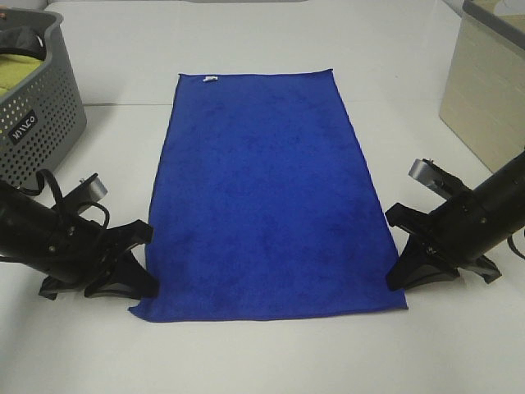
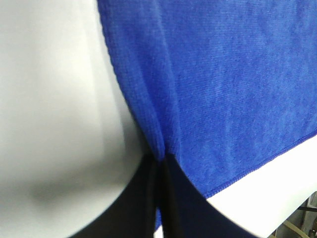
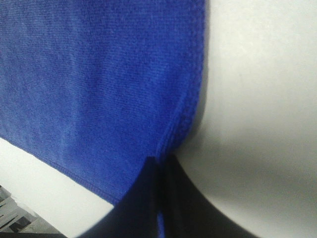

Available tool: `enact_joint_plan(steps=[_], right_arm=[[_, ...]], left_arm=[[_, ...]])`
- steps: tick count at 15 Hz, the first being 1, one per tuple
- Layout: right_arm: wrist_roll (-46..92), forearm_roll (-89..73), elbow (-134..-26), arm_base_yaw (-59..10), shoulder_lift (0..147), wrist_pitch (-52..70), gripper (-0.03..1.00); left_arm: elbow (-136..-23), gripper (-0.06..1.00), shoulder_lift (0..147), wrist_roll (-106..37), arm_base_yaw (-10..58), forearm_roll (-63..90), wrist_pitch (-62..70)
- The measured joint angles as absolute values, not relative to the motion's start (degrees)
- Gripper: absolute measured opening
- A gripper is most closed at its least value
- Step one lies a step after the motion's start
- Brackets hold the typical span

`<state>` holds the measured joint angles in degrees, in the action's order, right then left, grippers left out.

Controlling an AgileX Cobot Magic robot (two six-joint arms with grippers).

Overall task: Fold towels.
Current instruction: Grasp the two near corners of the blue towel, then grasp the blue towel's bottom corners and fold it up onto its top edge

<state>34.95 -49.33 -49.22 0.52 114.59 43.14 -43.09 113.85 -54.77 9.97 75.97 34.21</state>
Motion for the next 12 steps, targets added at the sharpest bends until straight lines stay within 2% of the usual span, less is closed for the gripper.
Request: enact_joint_plan(steps=[5, 10, 12], right_arm=[[32.09, -48.47, -48.01, 0.52, 110.92, 46.52, 0.01], [31.86, -48.19, -34.78, 0.52, 100.67, 47.96, 0.01], [31.86, -47.96, -32.77, 0.52, 99.75, 48.01, 0.01]], left_arm=[[-40.39, 0.01, 108.00, -47.67, 9.97, 67.72, 34.66], [-29.68, 0.01, 98.09, -44.98, 9.97, 65.83, 35.01], [-27.62, 0.01, 96.26, -44.81, 9.97, 65.66, 35.24]])
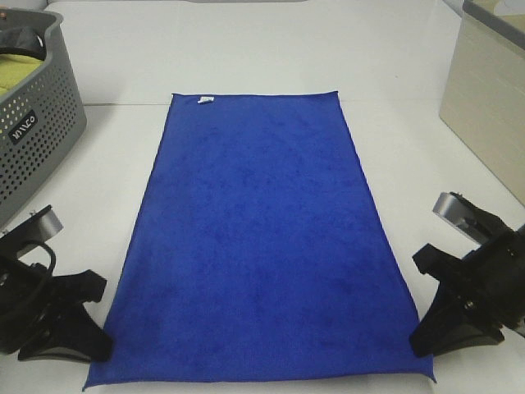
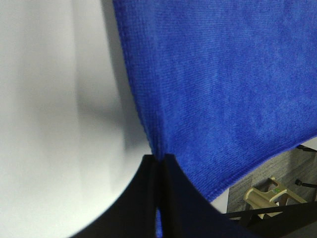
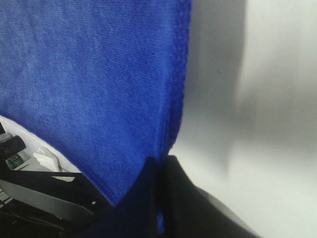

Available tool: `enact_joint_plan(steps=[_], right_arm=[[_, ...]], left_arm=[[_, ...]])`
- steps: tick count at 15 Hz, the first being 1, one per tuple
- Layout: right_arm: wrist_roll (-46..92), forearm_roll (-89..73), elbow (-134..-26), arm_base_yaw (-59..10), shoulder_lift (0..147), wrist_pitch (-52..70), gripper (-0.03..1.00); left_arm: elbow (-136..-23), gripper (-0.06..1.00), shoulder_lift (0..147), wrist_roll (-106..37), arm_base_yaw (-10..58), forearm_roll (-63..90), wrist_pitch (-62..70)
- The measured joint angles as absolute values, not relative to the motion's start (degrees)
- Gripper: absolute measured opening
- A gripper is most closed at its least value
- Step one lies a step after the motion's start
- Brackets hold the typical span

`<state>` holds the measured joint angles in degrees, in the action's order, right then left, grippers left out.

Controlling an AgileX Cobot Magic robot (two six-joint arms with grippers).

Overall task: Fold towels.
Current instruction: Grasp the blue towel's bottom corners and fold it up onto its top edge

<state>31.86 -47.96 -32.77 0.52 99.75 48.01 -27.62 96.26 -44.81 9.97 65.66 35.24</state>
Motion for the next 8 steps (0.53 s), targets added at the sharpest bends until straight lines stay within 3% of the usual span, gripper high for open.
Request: enact_joint_plan(steps=[4, 8], right_arm=[[31.86, -46.87, -31.63, 0.52, 96.54, 48.24, 0.01], [31.86, -46.47, -40.85, 0.46, 95.86, 49.90, 0.01]], left_arm=[[-23.72, 0.00, 92.53, -44.06, 9.97, 65.60, 36.15], [-30.71, 0.00, 92.13, -39.25, 9.97, 65.83, 36.38]])
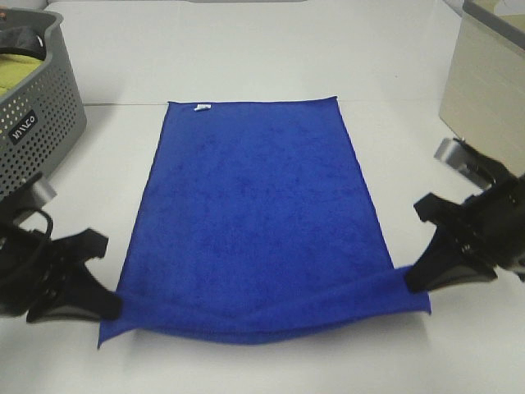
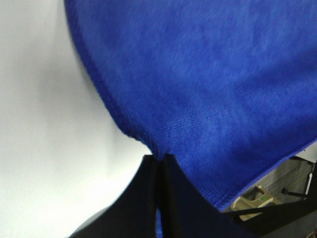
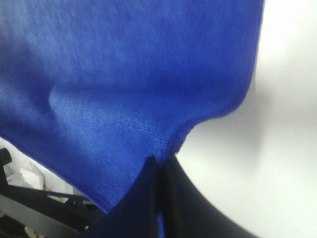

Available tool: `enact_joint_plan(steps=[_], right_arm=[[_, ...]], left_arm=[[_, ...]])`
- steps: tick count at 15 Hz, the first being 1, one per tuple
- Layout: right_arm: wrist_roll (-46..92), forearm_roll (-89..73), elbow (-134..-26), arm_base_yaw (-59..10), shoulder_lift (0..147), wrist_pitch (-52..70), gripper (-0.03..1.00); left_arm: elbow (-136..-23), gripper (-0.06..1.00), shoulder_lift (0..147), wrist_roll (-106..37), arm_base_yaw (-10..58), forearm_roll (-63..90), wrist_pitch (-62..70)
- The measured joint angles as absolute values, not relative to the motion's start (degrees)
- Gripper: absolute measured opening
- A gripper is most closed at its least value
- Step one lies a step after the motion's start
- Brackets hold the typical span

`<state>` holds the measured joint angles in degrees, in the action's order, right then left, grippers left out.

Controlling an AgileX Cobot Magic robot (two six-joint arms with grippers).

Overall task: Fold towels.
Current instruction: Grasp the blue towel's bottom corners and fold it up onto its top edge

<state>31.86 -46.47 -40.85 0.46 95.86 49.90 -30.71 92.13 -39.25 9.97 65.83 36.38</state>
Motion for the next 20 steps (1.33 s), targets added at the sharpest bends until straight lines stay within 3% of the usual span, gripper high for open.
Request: enact_joint_plan(steps=[5, 14, 17, 20], right_arm=[[28.93, -45.78, -65.72, 0.46, 103.93, 54.60, 0.01], [19.19, -43.09, -124.68, 0.46, 136.13, 63.66, 0.01], [17.70, -40.51, -135.28, 0.46, 143.81, 62.68, 0.01], [18.56, -40.22, -136.65, 0.23, 146.85, 55.46, 0.01]], left_arm=[[-48.07, 0.00, 96.43, -35.24, 9.97, 64.57, 33.98], [-84.68, 0.00, 119.81, -35.01, 9.28, 62.28, 27.85], [-93.62, 0.00, 126.11, -35.70, 9.28, 61.88, 24.01], [-99.87, 0.00, 132.07, -39.48, 9.28, 61.88, 19.88]])
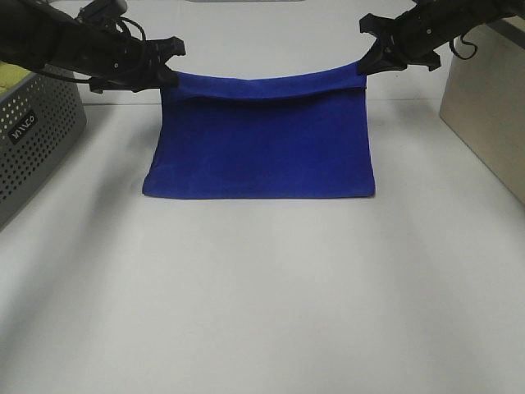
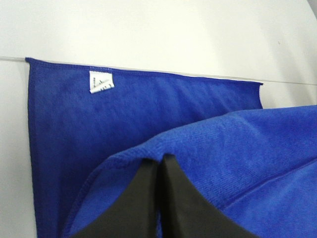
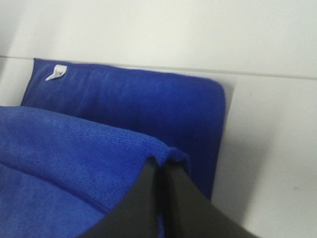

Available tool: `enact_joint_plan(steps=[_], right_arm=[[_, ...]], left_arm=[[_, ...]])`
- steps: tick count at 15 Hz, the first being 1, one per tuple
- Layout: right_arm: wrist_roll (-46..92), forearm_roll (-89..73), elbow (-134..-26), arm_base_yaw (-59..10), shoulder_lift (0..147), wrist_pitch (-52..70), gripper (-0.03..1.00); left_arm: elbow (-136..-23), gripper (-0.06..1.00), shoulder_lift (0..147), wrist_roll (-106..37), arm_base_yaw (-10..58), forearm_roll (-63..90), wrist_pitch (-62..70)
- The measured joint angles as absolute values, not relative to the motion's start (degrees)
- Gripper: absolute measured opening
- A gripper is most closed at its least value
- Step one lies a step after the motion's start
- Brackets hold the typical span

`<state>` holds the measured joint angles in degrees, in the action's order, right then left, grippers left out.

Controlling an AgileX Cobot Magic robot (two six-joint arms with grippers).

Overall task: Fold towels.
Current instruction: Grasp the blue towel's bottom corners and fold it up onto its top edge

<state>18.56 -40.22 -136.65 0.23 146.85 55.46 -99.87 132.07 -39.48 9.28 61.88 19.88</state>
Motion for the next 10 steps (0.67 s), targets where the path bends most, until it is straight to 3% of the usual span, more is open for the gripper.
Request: enact_joint_plan(steps=[6, 10], right_arm=[[22.00, -37.36, -136.77, -3.90, 150.75, 41.60, 0.01], [22.00, -33.92, -136.77, -4.24, 152.92, 39.19, 0.01]], left_arm=[[-103.25, 0.00, 138.25, -44.98, 9.28, 61.99, 8.71], [-103.82, 0.00, 140.49, -45.21, 9.74, 61.99, 5.61]])
